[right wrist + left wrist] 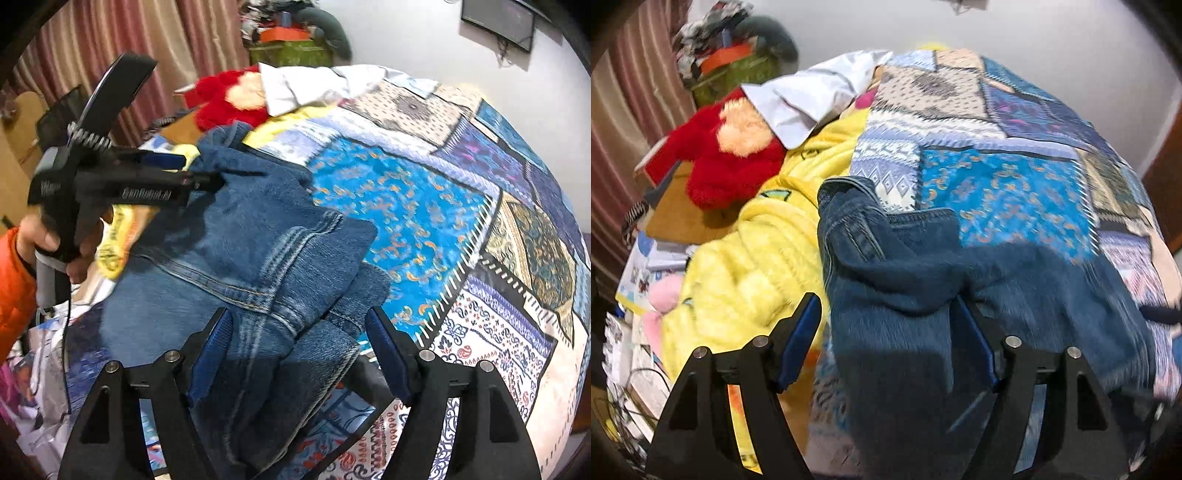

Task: Fold large clothes

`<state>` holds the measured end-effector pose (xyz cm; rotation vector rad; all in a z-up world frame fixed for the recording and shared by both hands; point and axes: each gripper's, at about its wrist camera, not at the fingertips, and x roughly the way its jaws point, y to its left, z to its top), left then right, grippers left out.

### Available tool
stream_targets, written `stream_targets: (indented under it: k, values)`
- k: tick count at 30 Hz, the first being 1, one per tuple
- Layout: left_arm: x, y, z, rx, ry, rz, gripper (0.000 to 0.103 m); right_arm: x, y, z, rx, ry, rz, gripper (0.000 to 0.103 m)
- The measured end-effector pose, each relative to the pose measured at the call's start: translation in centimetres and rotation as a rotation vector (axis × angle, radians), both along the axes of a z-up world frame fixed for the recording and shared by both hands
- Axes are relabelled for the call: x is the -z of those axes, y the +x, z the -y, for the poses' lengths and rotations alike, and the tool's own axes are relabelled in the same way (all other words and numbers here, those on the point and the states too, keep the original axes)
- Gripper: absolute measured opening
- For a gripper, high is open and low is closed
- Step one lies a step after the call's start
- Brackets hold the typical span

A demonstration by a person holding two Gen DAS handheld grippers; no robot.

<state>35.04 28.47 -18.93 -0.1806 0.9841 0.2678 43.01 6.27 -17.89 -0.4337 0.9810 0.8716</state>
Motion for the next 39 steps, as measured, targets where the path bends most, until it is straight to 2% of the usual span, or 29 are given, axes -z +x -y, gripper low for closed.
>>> stream_targets:
  k: [4,7,9,13,18,23,29,33,39]
  values:
    - [2.3,1.9,-0.2,-0.038,-0.006,-0.048,0.09,2.0,2.3,1.6,0.075,0.056,-0.148,0.081]
    - [2.1,1.3,0.1,-0.045,0.003,-0.037,0.09,2.8,3.8,3.2,0.147,0.107,-0.312,0.082]
    - [1.2,0.3,0.3,-0.047,0.023,-0.017,0.089,2.3,3.5,3.8,0.175,0.122,-0.334,0.082]
    - [-2.4,-2.9,1.6,-0.009,0.134,0.019,0.089,-0.8,1.5,4.4,0.174,0.113,-0.205,0.082]
    - [-8.7,-8.3,3.3,0.021,0.198,0.144,0.089,-7.1,-1.8,6.0,0.185,0.213,-0.03,0.082]
    - [-16.3,-15.0,5.6,0.024,0.198,0.348,0.089,-13.6,-6.3,7.8,0.204,0.356,0.138,0.082]
    - [-22.4,-22.9,9.0,0.032,0.201,0.58,0.089,-19.6,-12.8,9.7,0.205,0.514,0.31,0.082]
    - [-24.4,-27.6,11.5,0.025,0.232,0.702,0.089,-21.9,-17.0,11.1,0.215,0.589,0.392,0.082]
    - [-24.1,-31.6,13.3,-0.015,0.218,0.762,0.089,-23.1,-22.1,12.3,0.241,0.628,0.502,0.082]
